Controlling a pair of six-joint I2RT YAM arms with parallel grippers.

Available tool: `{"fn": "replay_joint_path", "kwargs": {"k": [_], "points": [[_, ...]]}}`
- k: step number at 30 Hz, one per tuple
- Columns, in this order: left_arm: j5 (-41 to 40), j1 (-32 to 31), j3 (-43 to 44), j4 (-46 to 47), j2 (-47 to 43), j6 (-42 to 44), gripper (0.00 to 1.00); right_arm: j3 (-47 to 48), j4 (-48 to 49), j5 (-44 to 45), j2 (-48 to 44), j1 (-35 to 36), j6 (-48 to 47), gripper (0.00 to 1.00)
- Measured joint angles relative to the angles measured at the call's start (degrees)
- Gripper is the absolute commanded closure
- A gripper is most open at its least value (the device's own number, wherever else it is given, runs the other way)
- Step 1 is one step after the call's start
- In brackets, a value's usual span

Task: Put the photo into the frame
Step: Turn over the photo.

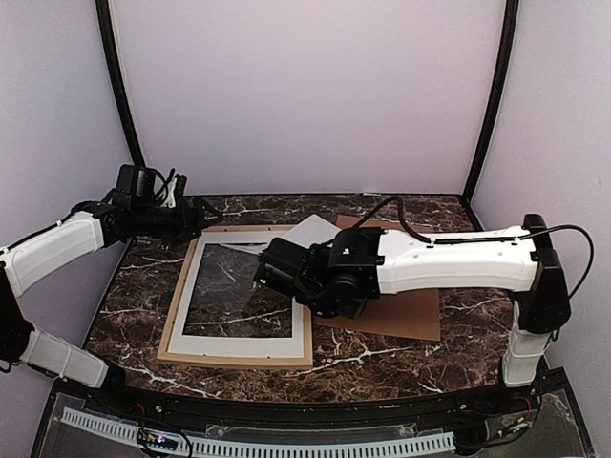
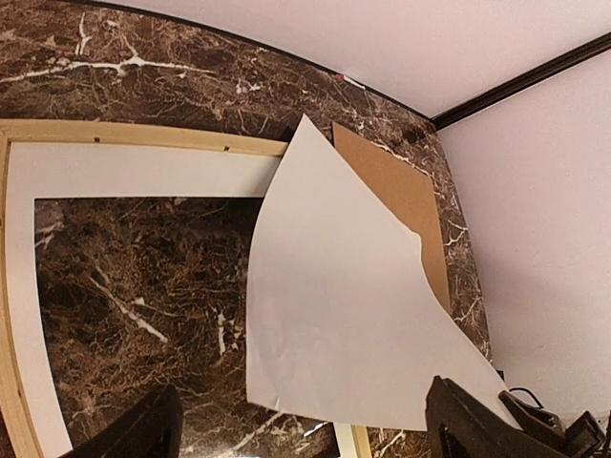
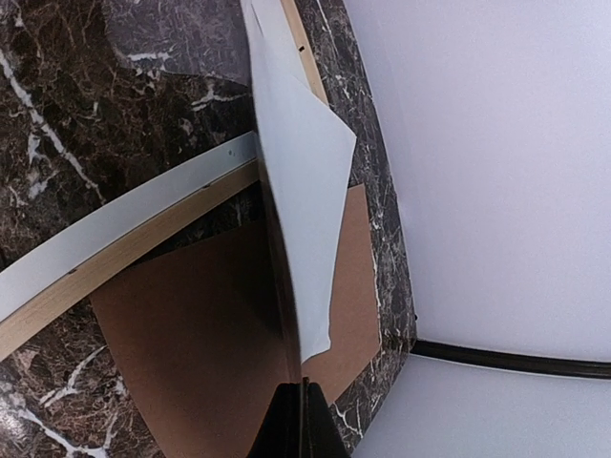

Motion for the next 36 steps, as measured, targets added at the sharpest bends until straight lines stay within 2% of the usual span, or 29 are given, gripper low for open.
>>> {"fn": "replay_joint_path", "kwargs": {"k": [6,13,20,27,29,36], "points": [[3.58,0.22,-1.46,-0.46,1.22,-0.02,0.08,-5.46,1.84,-0.76,-0.22,2.49,0.61,1.0],[11.76,0.22,-2.23,-0.07,9.4,0.24,0.06,-11.69,6.01,-1.36,-1.31,7.45,0.11,1.0],[17.92,0.22,-2.78,0.28,15.41,0.92,0.1,-16.31,11.06,-1.07,-3.69,10.99,-2.16,1.0],[20.83,0.09,-4.13,0.5,19.08,2.16,0.12,-19.04,15.21,-0.11,-4.68,12.5,-4.11,1.0],[21.38,-0.24,-4.59,0.52,19.89,2.27,0.15,-19.43,15.61,-0.02,-4.85,12.68,-4.24,1.0],[24.09,-2.71,-4.85,0.92,22.27,2.69,0.39,-20.44,16.7,0.76,-5.38,12.9,-4.52,1.0]]}}
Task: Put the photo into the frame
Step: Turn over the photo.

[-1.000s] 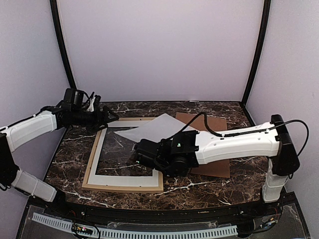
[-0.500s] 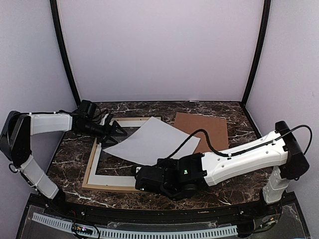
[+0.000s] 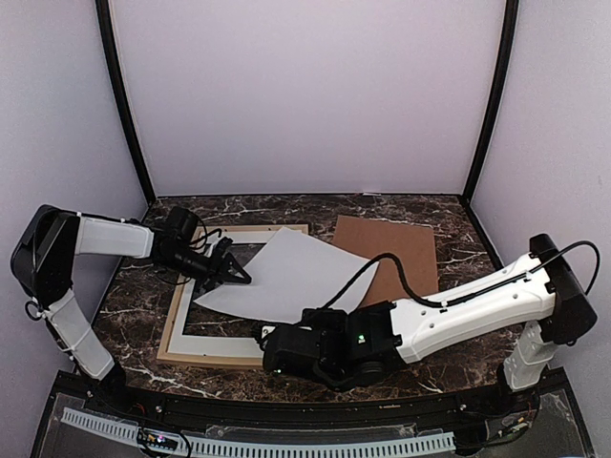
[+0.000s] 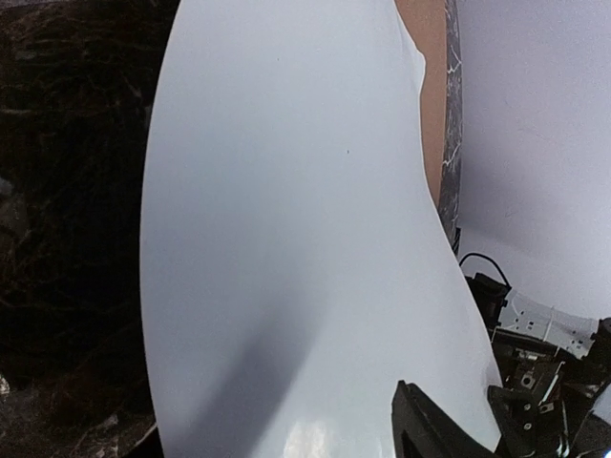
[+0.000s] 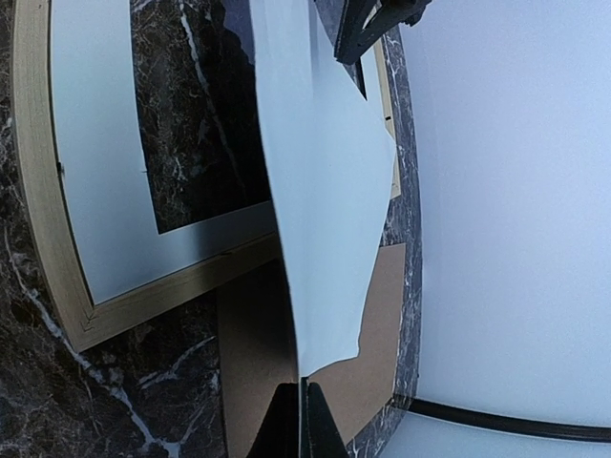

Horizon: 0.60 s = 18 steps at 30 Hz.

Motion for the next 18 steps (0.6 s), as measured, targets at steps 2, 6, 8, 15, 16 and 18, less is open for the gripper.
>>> {"fn": "replay_joint_path", "kwargs": {"k": [2,6,8,15,16,18], "points": [[0.72,-0.63,0.02,0.07,0.63,-0.09,0.45,-0.24,0.09,0.35,0.0,0.0,0.0,1.0],[2.23,-1.07,0.02,0.52,1.68,-0.57,0.59,-0.59,0.2,0.68,0.0,0.0,-0.02,1.0],[2.84,-1.07,0.07,0.79,1.81,-0.83,0.65,-0.94,0.26,0.74,-0.11,0.0,0.0,1.0],[3.41,-1.07,0.57,1.27,1.9,-0.96,0.63,-1.44,0.22,0.74,-1.09,0.02,0.0,1.0],[3.37,-1.07,0.76,1.25,2.01,-0.96,0.61,-1.44,0.22,0.74,-1.25,0.02,0.0,1.0],[3.32,-1.07,1.2,1.25,2.36,-0.85,0.56,-1.51,0.22,0.7,-1.53,0.02,0.02,1.0]]}}
